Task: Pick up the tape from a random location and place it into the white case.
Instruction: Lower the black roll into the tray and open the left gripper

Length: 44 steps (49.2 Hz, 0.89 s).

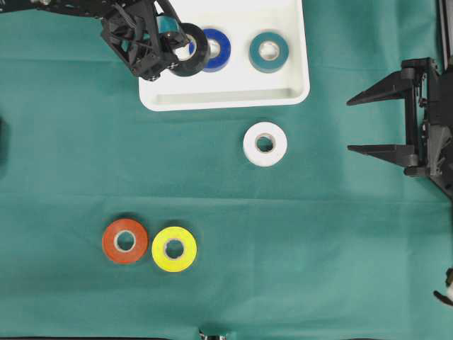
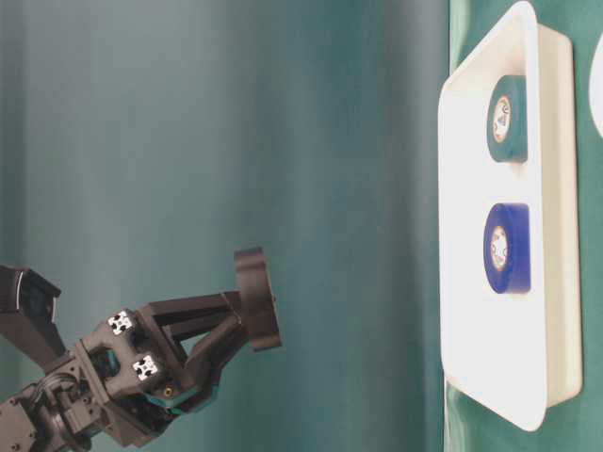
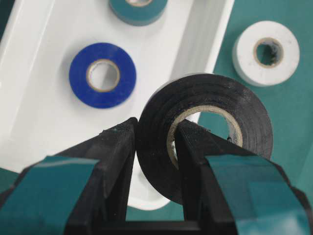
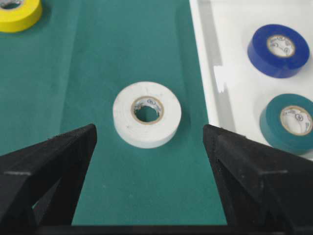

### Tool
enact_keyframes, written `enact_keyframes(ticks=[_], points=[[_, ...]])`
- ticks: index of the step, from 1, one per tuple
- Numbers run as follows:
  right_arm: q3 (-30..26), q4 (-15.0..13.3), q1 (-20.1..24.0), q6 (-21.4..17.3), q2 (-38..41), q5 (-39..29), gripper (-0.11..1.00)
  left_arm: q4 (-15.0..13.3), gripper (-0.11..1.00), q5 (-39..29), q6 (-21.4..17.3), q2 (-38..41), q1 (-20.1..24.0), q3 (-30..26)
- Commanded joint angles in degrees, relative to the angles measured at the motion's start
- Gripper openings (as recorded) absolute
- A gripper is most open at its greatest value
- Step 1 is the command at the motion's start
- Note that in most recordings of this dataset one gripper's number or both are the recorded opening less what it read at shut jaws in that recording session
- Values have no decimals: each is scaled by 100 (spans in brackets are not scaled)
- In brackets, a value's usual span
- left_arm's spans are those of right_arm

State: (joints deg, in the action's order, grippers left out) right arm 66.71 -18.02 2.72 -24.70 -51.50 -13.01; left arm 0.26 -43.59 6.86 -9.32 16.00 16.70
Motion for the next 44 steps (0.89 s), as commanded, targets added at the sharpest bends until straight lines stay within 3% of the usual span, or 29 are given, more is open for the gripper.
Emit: enact_keyframes(ticks=[1,26,44], points=[[-70,-9,-9,9,35,26,87,-9,21,97,0,-18,18,0],[-62,-18,-9,9,44,44,87,-18,21,1292,0,905,352,1011],[-62,-18,-18,9,62,44,87,-18,21,1775,0,1301,413,1266]])
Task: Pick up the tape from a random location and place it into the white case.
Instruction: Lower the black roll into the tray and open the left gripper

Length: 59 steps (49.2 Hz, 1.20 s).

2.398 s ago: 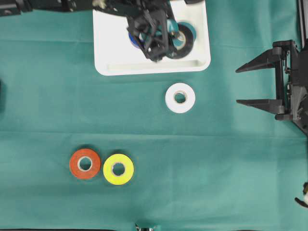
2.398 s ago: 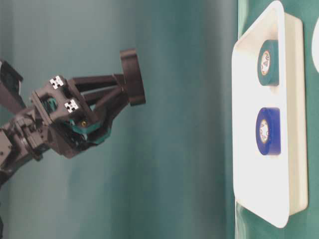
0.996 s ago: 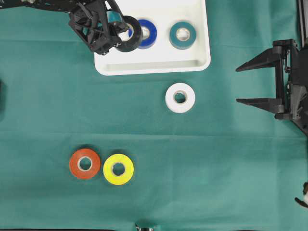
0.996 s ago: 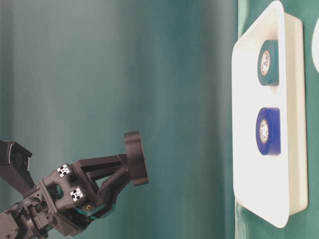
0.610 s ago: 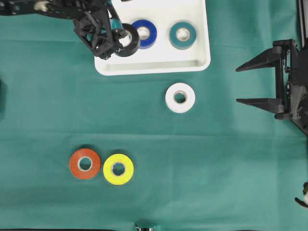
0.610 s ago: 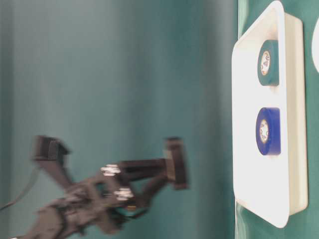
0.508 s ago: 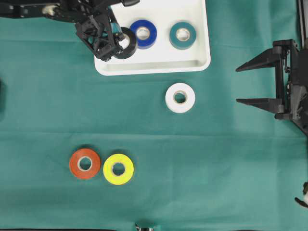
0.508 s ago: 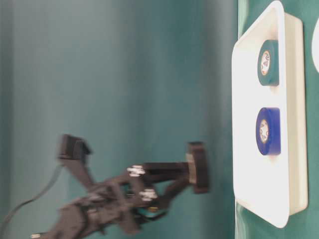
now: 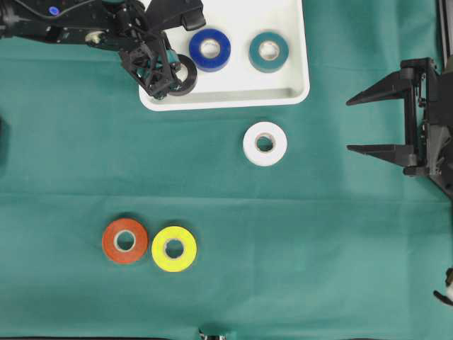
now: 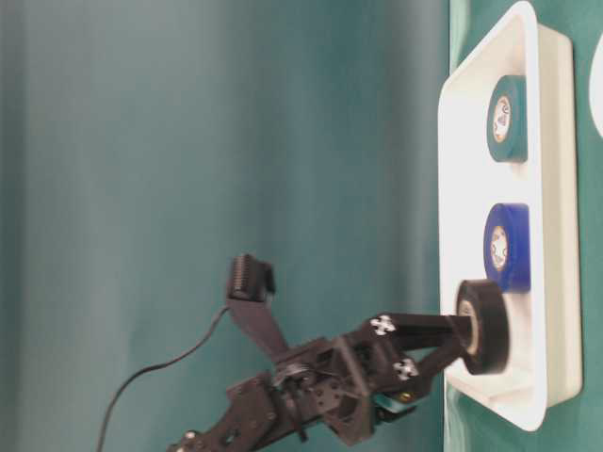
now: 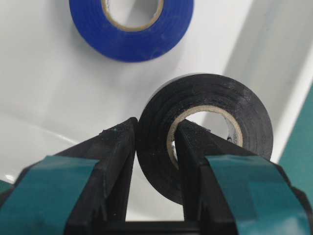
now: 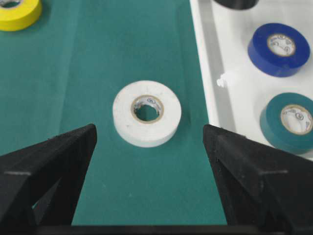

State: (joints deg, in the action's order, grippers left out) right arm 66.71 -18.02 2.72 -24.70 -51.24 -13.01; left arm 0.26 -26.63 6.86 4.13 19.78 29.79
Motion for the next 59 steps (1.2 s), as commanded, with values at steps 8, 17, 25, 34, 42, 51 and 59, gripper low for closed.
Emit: enact_keyframes(ticks=[8,17,25,34,42,51,59], points=[[-62,-18,-9,9,26,44,87,-18,21,79,0,-9,35,-18],[-62,-18,-9,9,35,44,87,-26,21,149,0,-9,35,-26],[-62,-18,-9,9,35,44,87,-26,33,466,-18,-26,26,26],[-62,-18,-9,9,35,44,87,-26,85,510,-26,-53,35,70],[-62,-18,-9,18,44,35,87,-26,99,510,-26,-62,26,88],[-62,-18,-9,9,35,44,87,-26,99,510,-26,-62,26,88],[-62,-18,-18,9,44,26,87,-18,99,510,-26,-62,35,79]])
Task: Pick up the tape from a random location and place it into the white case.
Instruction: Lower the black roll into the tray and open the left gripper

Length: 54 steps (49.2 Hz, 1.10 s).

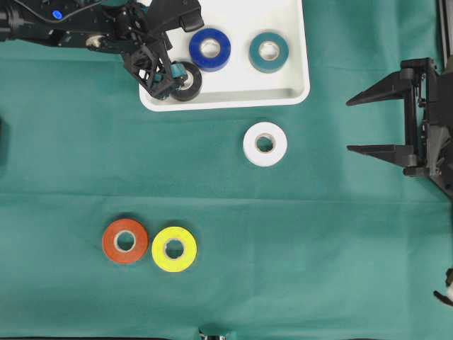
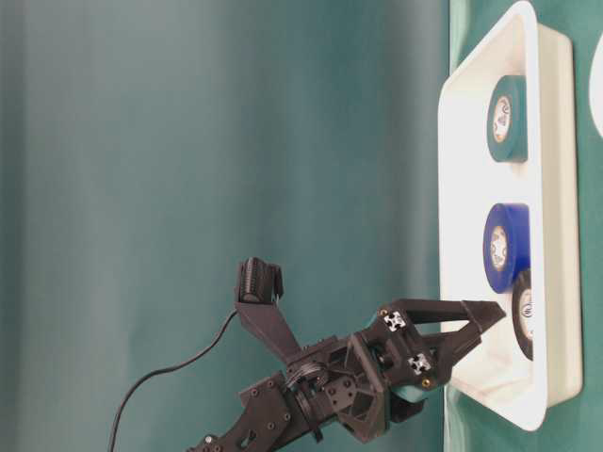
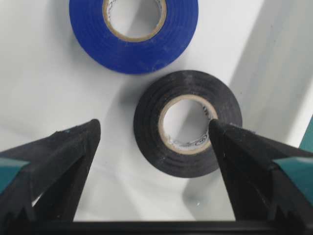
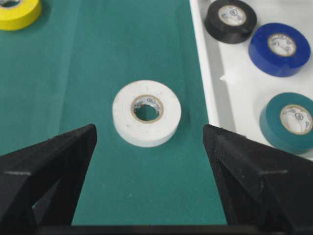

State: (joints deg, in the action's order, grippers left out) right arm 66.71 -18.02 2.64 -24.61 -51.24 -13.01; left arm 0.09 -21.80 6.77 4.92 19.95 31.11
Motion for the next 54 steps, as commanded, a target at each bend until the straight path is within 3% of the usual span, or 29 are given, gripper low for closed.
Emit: enact_keyframes(ticks=[1,15,36,54], points=[[-70,-18,0,0,35,26,87,0,99,26,-26,-141,18,-53],[-70,-18,0,0,35,18,87,0,99,-105,-123,-466,18,-202],[-70,-26,0,0,35,18,87,0,99,-1274,-237,-958,-79,-1020],[-70,-18,0,9,35,18,87,0,99,-1354,-404,-1292,-88,-1107]])
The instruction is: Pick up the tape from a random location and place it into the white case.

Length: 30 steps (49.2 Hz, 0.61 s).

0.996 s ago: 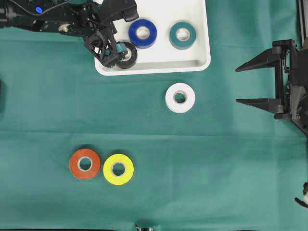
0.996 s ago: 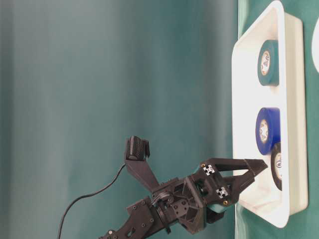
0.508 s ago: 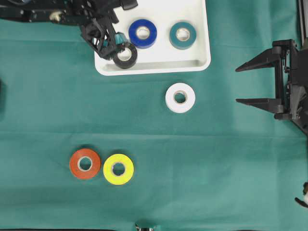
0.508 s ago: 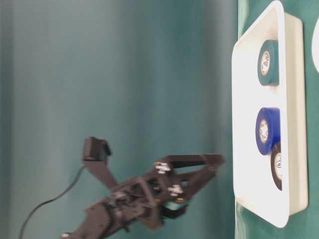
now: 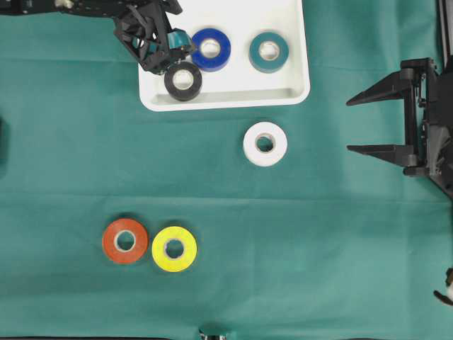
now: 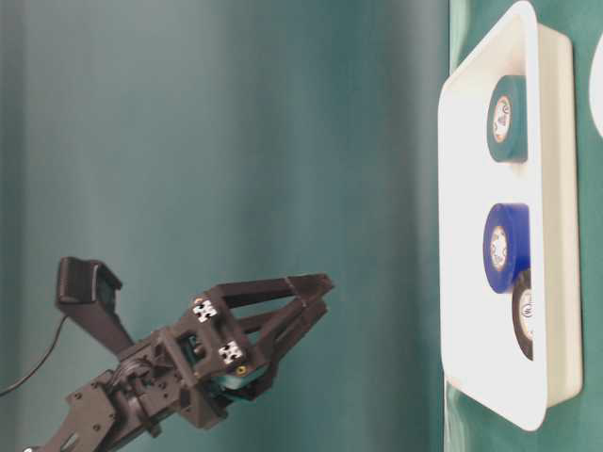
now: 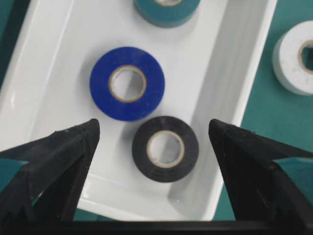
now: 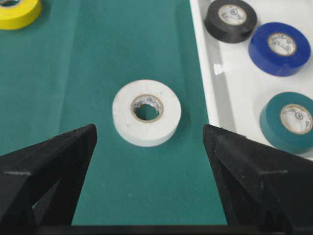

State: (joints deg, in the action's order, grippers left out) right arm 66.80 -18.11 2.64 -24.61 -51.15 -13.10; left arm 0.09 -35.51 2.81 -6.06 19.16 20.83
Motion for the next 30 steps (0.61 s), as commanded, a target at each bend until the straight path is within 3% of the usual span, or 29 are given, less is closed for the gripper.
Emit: enact_keyframes(ticks=[1,18,30], points=[[-79,-9,0,0,26,26,87,0,99,26,-9,-202,-9,-79],[-88,-9,-9,0,26,26,87,-9,99,26,-9,-308,-308,-44],[-88,-18,0,0,26,26,87,0,99,53,0,-360,-984,-35]])
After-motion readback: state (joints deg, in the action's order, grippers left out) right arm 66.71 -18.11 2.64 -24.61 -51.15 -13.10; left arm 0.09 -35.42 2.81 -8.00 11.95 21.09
